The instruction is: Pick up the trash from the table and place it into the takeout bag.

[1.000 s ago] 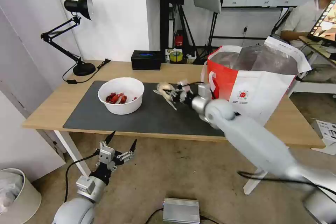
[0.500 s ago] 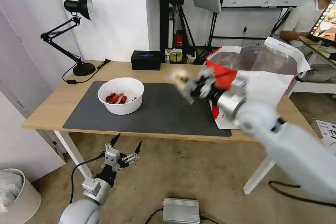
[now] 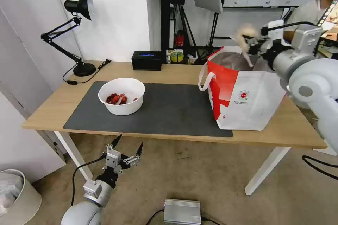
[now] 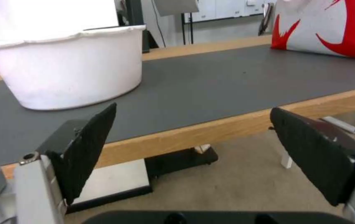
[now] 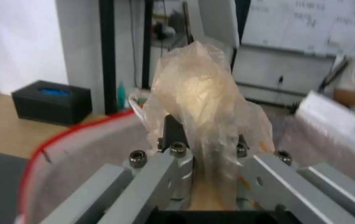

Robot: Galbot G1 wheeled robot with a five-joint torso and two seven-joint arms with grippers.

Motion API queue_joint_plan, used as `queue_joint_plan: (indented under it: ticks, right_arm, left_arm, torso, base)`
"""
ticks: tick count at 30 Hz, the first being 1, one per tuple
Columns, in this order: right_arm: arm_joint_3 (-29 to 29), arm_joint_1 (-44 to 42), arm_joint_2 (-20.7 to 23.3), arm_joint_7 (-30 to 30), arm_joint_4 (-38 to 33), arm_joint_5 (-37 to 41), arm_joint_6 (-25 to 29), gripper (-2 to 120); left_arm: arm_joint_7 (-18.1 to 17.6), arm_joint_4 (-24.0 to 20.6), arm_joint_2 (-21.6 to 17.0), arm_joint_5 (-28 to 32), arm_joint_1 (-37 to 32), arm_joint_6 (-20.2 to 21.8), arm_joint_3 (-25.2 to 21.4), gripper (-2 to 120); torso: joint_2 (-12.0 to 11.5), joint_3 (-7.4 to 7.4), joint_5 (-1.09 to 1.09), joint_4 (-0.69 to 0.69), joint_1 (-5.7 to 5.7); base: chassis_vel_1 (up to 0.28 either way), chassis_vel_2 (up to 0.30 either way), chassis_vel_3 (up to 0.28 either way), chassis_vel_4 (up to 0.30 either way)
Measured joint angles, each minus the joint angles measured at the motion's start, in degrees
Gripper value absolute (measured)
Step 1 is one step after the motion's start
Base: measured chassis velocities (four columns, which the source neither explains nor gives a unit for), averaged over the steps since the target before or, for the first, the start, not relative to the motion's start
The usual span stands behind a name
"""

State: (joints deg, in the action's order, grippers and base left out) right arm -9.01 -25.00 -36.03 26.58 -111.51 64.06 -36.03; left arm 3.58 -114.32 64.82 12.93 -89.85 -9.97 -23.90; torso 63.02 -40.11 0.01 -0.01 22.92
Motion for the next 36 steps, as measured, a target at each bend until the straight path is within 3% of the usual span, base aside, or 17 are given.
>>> queue_joint_plan:
  ticks: [6, 19, 28, 32, 36]
  right_arm:
    - [0.1, -0.5, -0.8, -0.1, 2.3, 0.8, -1.0, 4]
    - [0.1, -0.4, -0.8, 0.0, 1.3, 1.5, -1.5, 45]
    - [-0.7, -1.9, -0.8, 0.8, 0.8, 2.4, -1.9, 85]
    - [-1.1, -2.7, -0.8, 0.7, 0.4, 2.5, -1.9, 97]
    - [-1.7, -3.8, -0.6, 0.1, -0.4, 2.5, -0.3, 100]
  left_arm:
    - [0.0, -0.3, 0.0, -0.1, -0.4, 0.0, -0.3, 100]
    - [0.0, -0.2, 0.6, -0.6, -0.4, -0.2, -0.1, 100]
    - [0.0, -0.5, 0.8, -1.0, -0.6, -0.1, -0.2, 100]
    - [0.0, -0.6, 0.9, -1.0, -0.7, -0.1, -0.2, 100]
    - [0.0, -0.9, 1.0, -1.1, -0.9, -0.1, -0.2, 100]
  torso:
    - [0.0, 0.0, 0.0, 0.01, 0.0]
    - [0.0, 0.0, -0.02, 0.01, 0.01]
    - [0.0, 0.0, -0.01, 0.01, 0.0]
    - [0.0, 0.0, -0.01, 0.01, 0.0]
    - [0.0, 0.0, -0.01, 0.0, 0.0]
  base:
    - [0.0, 0.0, 0.0, 0.0]
    - [0.0, 0.0, 0.0, 0.0]
    - [0.0, 0.0, 0.0, 0.0]
    - [0.0, 0.0, 0.0, 0.0]
    - [0.0, 0.0, 0.0, 0.0]
